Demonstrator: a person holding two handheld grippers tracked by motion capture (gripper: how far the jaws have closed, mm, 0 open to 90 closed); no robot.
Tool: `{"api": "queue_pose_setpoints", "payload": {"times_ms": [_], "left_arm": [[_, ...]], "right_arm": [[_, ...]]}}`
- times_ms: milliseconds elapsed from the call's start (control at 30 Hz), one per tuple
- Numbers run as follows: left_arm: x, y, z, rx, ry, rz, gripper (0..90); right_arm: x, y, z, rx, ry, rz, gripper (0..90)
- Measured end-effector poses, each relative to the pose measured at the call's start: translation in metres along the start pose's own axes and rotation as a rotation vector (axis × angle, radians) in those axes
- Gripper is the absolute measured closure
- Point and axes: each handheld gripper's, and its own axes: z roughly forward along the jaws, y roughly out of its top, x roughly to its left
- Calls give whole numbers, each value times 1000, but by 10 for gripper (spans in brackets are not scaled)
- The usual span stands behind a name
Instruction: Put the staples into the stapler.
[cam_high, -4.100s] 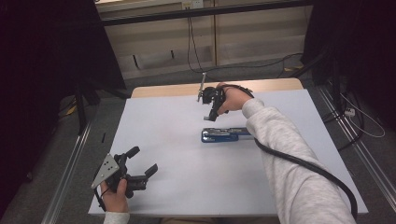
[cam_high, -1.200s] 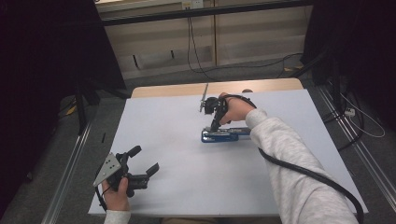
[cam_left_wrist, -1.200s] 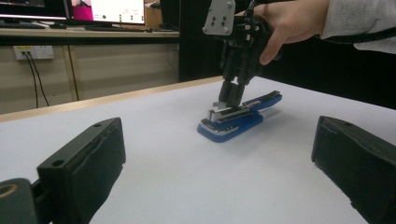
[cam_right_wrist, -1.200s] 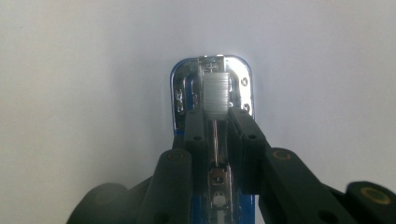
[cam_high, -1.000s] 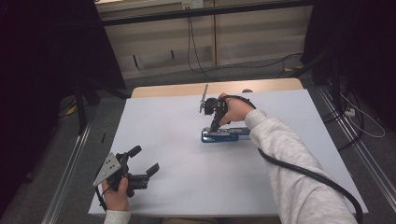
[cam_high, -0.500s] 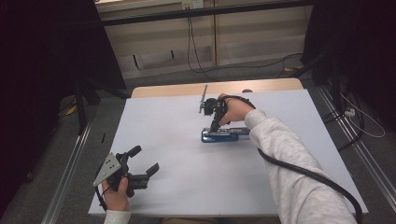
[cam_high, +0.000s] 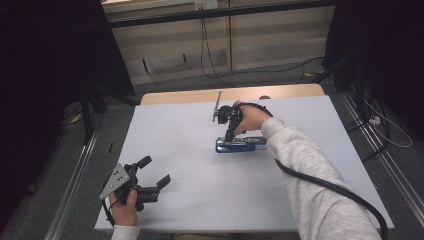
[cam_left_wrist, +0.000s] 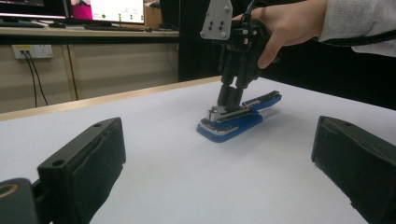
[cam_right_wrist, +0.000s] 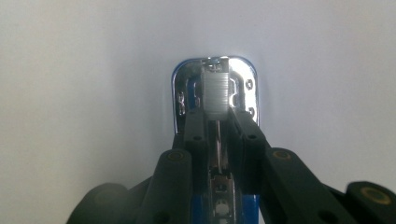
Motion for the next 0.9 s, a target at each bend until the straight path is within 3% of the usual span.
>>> {"api": "queue_pose_setpoints", "payload": {"times_ms": [267,367,433,500,633,700,800,900], "left_arm": [[1,0,1,0,6,14,29],[0,0,1,-2,3,-4,29],[2,0,1,8,6,19,29],[1,0,1,10,-5,1,28],[1,-1,3,11,-11,-6,28],[2,-1,5,19,-14,-1,28],[0,0,6,23,-6,-8,28],[0,-1,8,35,-10,-17,27]], "right_arm": [[0,2,1,0,-3,12,779],[0,2,2,-28,-7,20,710],[1,2,2,-33,-7,26,694],[1,1,0,-48,-12,41,650],[3,-7,-4,-108,-11,62,587],[5,-16,-8,-151,-27,102,512],[6,-22,-12,-173,-32,109,492],[9,-36,-17,-218,-50,149,425]]}}
